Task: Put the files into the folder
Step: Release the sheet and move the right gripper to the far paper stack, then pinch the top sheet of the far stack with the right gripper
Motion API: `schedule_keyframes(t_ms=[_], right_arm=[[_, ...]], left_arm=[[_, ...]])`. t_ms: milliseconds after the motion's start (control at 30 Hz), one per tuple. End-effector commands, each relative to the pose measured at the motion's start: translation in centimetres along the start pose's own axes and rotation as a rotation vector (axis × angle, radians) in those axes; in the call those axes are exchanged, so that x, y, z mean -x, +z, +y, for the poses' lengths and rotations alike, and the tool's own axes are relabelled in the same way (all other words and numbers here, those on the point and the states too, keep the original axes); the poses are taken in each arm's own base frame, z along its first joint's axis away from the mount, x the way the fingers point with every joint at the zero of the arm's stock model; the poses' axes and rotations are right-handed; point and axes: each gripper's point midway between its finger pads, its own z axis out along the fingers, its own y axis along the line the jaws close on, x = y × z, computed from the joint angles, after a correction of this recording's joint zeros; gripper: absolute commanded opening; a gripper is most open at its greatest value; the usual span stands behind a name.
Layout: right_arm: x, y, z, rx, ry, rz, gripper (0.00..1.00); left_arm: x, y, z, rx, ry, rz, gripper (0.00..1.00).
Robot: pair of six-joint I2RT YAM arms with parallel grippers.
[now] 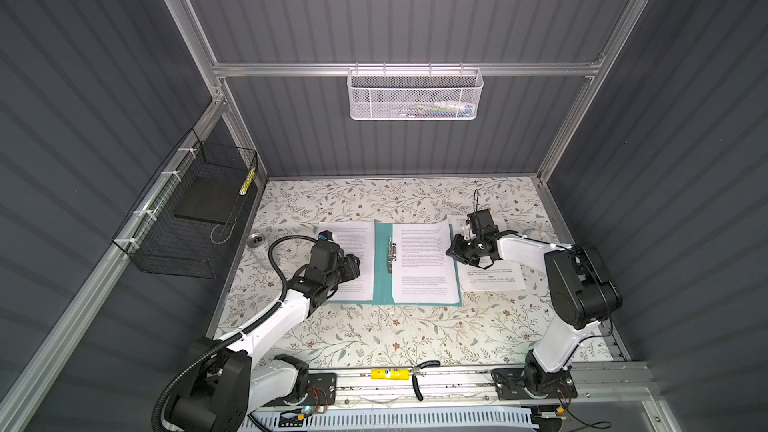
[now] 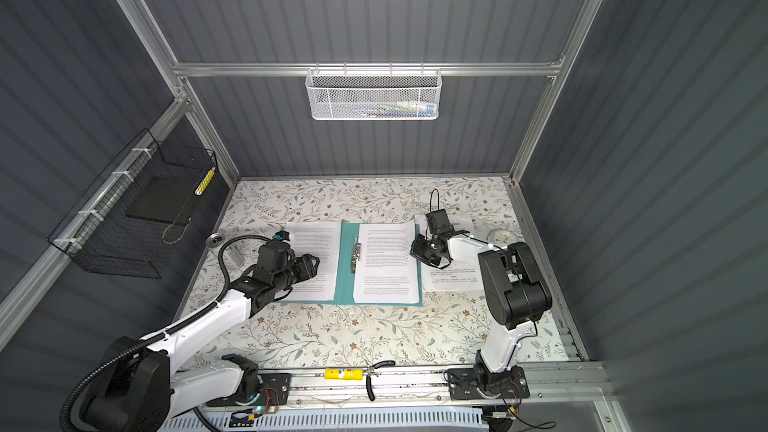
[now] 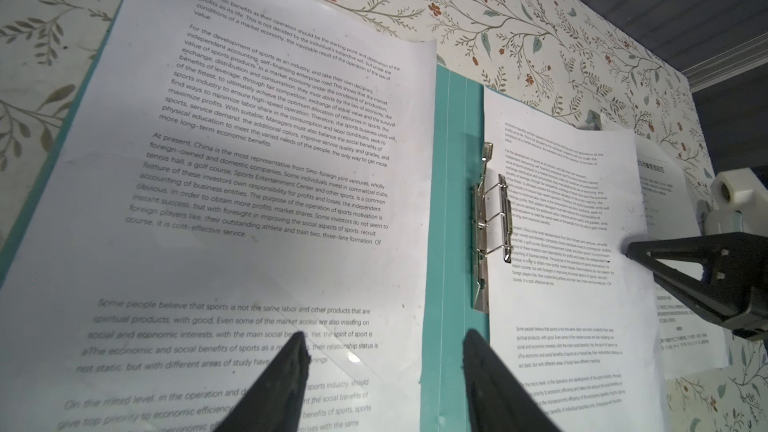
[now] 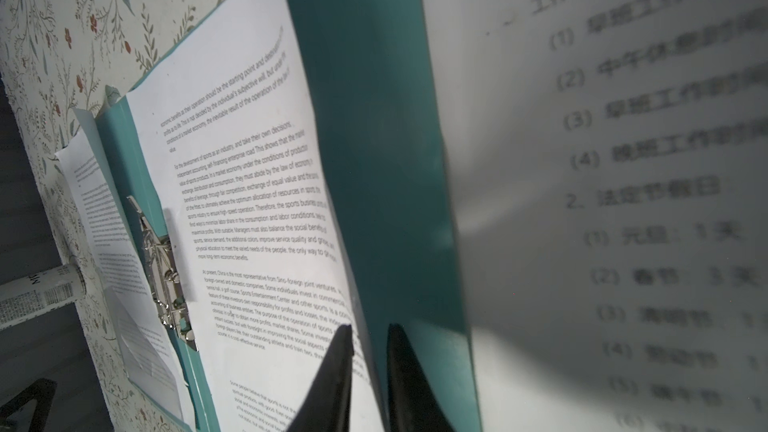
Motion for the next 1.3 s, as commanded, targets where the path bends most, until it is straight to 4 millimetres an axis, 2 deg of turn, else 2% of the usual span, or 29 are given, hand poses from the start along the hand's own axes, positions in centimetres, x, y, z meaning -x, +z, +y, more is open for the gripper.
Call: schedule_keyframes(t_ms=[0,133,367,500,600,700,800,867,1267], right_arm=[[-0.3,-0.3,0.1,-0.005,-0.008,0.000,0.25],[0.1,-1.2,-0.2,-0.047,-0.059,-0.009,0.34],[3.7,-6.6,-2.4,-0.093,-0.126,-0.111,0.47],[7.2,-9.9,-5.9,-0.129,-0.065,-0.198,0.50],[9.6,-11.2,-8.8,-0.111,-0.004,-0.214,0.50],[10.2,-11.9,-10.9,-0.129,0.003,-0.164,0.50],[10.4,-12.7,-13.5,-0.209,0.020,-0.167,0.53],[10.2,-12.9,-14.6,-0.234,0.038,-0.166,0.54],[5.5,-11.1,-18.3,-0.314,0.126,-0.097,0.55]], left_arm=[[-0.4,0.3,0.2,-0.002,-0.012,0.017,0.61],[-0.2,0.5,-0.1,-0.010,-0.005,0.020,0.61],[0.7,0.3,-0.7,-0.020,0.033,0.002,0.62],[1.0,0.4,-0.8,-0.027,0.044,-0.011,0.63],[1.0,0.7,-1.2,-0.051,0.043,-0.020,0.63],[0.9,1.2,-1.6,-0.079,0.045,-0.015,0.63],[0.8,1.5,-2.0,-0.102,0.049,-0.004,0.63],[0.8,1.7,-2.2,-0.108,0.059,0.003,0.63],[1.0,2.4,-3.0,-0.122,0.107,0.039,0.63]])
